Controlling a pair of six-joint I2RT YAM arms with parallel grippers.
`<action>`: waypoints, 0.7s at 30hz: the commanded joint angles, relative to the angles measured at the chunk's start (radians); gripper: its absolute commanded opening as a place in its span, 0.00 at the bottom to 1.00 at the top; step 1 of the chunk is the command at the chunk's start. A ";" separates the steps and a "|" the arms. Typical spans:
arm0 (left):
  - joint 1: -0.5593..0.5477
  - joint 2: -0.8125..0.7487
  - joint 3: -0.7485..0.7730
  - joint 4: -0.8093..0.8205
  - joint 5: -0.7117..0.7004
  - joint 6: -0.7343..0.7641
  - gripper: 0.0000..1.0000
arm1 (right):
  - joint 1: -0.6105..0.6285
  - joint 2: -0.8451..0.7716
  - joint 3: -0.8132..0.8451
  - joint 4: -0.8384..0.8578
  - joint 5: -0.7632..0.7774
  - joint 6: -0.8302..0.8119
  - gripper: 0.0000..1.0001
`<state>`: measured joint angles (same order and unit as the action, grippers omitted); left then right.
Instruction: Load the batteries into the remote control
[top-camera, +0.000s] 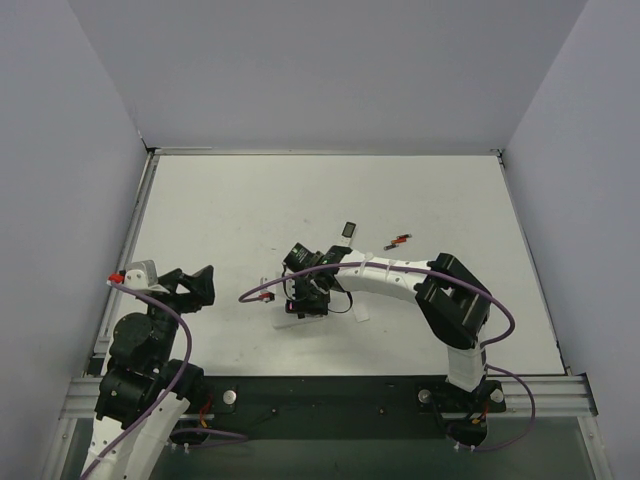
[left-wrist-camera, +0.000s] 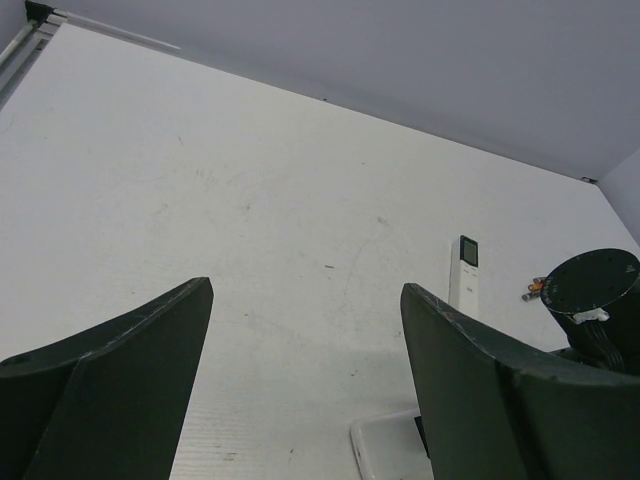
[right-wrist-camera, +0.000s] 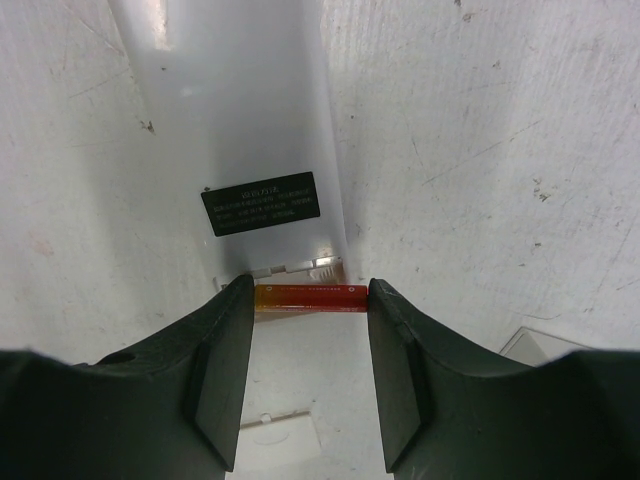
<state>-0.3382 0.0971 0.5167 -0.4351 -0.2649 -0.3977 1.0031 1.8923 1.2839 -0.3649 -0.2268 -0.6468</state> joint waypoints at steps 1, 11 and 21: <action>0.008 0.010 0.005 0.027 0.015 0.014 0.86 | 0.009 0.007 0.034 -0.035 -0.029 -0.017 0.34; 0.011 0.012 0.003 0.030 0.024 0.017 0.86 | 0.009 0.001 0.040 -0.040 -0.054 -0.016 0.43; 0.015 0.010 0.000 0.032 0.033 0.014 0.86 | 0.008 -0.021 0.037 -0.045 -0.062 -0.011 0.50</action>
<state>-0.3317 0.1005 0.5163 -0.4351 -0.2485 -0.3973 1.0031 1.8927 1.2888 -0.3721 -0.2546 -0.6544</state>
